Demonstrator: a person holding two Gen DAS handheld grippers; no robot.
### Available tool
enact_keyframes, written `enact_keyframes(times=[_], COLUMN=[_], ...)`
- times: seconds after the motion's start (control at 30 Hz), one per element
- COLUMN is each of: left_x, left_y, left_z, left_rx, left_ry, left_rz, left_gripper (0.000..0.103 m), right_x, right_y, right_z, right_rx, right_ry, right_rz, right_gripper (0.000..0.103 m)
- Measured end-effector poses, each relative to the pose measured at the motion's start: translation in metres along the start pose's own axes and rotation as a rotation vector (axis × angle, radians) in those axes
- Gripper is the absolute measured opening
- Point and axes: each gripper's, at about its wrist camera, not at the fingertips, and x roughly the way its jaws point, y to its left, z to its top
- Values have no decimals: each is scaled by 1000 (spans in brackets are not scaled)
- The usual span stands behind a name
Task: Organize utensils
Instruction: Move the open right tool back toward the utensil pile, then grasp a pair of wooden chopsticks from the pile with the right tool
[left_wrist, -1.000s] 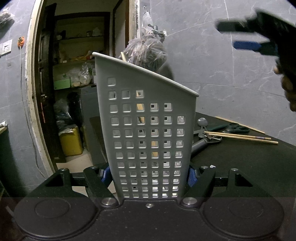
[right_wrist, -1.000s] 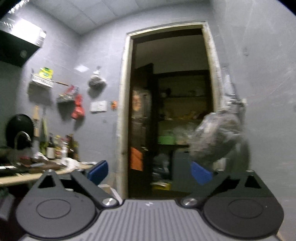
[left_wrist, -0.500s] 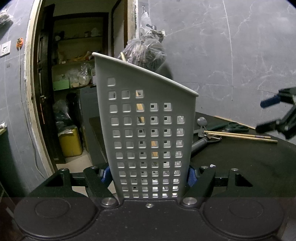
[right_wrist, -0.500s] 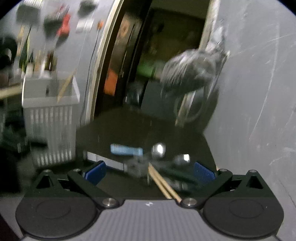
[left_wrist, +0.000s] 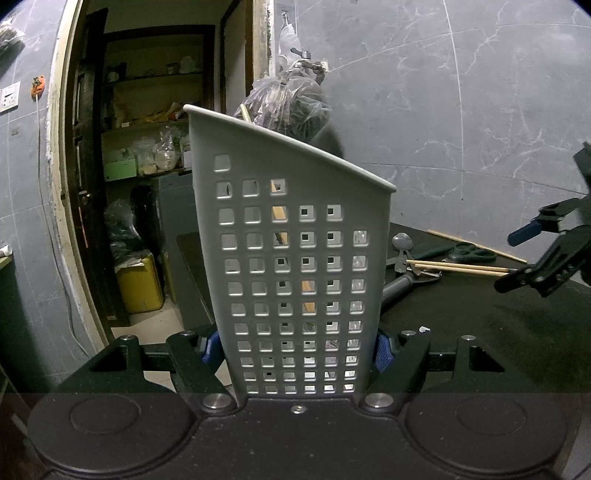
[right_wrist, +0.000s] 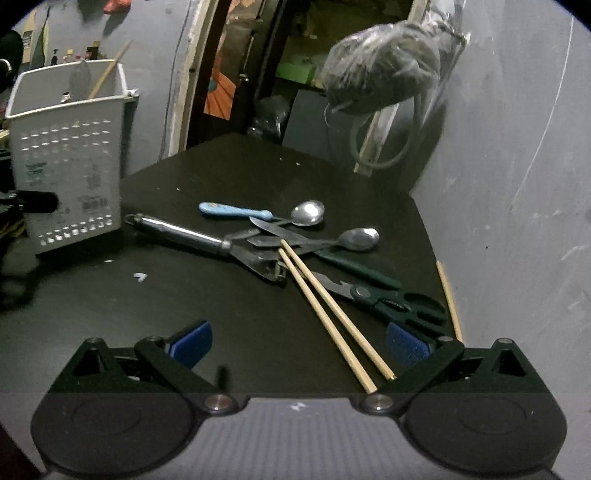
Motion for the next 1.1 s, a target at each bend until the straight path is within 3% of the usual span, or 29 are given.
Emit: enact_keyframes(times=[0.23, 0.57, 0.67, 0.8, 0.9, 0.97, 1.03, 1.1], left_x=[0, 1, 1, 1, 1, 1, 1, 1], left_y=[0, -2, -2, -2, -2, -2, -2, -2], left_z=[0, 0, 0, 0, 0, 0, 0, 0], left_rx=[2, 5, 6, 6, 6, 6, 7, 6], left_ry=[0, 1, 2, 2, 2, 2, 2, 2], left_rz=[0, 2, 2, 3, 2, 2, 2, 2], left_gripper=[75, 75, 75, 75, 75, 75, 75, 75], right_x=[32, 59, 66, 68, 69, 69, 68, 67], right_y=[-20, -29, -33, -38, -46, -51, -55, -58], right_z=[1, 11, 13, 13, 12, 12, 12, 10], right_rx=[45, 70, 95, 124, 149, 176, 188, 200], right_ry=[44, 38, 55, 51, 52, 54, 56, 57], right_rz=[17, 77, 135, 168, 196, 214, 201, 196], right_gripper=[103, 101, 87, 79, 64, 44, 31, 25])
